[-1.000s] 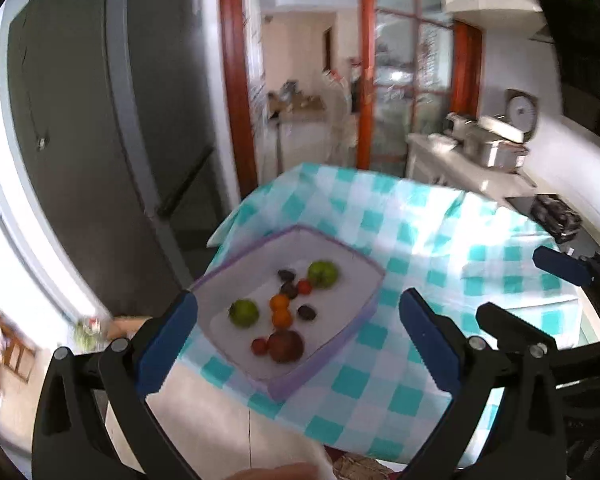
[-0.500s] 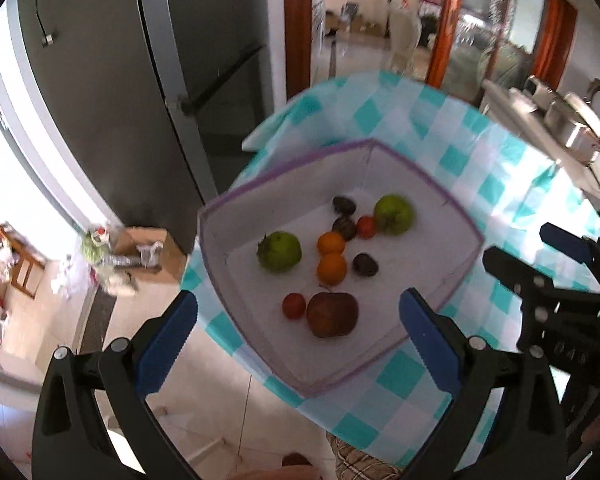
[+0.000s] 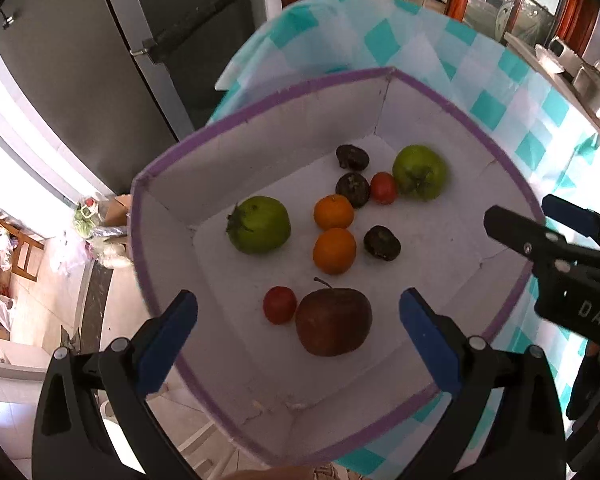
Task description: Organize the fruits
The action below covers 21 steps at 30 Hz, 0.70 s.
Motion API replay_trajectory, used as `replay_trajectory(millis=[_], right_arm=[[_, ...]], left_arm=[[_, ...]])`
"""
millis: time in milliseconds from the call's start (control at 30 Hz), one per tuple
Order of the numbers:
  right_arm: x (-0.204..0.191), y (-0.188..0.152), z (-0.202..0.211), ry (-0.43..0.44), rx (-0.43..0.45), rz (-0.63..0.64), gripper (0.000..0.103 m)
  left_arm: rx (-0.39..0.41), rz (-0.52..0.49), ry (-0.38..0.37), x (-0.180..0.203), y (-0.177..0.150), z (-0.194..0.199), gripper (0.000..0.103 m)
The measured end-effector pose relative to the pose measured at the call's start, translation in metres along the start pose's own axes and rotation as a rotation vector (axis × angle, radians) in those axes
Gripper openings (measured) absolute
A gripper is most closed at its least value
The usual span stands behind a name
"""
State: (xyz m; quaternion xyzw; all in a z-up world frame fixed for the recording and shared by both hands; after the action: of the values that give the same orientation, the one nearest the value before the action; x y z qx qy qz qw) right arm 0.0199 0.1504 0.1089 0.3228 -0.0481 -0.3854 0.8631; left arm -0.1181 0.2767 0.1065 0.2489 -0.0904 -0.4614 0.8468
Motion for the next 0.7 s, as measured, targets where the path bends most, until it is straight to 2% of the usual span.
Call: replay_trajectory(millis=[333,700], right_arm=[[-0.008,0.016,-0.028,0.039,0.002,0.048,0.087],[-0.01,0.012,-0.049,0.05,-0.04,0.064,0.087]], left_arm=[[-0.09,0.05,-0.019,-0.003,-0.006,-0.032,0.101],[-0.12,0.077,-0.004,-0.008,-0.007,-0.051,0.101]])
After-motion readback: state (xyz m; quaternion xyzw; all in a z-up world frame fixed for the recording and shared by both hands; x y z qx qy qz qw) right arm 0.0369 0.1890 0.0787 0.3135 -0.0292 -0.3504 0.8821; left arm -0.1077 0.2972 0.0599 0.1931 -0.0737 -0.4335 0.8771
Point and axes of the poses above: each gripper's, at about its wrist camera, not at the fingertips, and z roughly against the way its jaws point, x to its right, y to its top, the point moved 8 cm from there along -z, roughly the way its jaws point, and after that the axes turned 5 degrees about x, right-handed, at the moved point
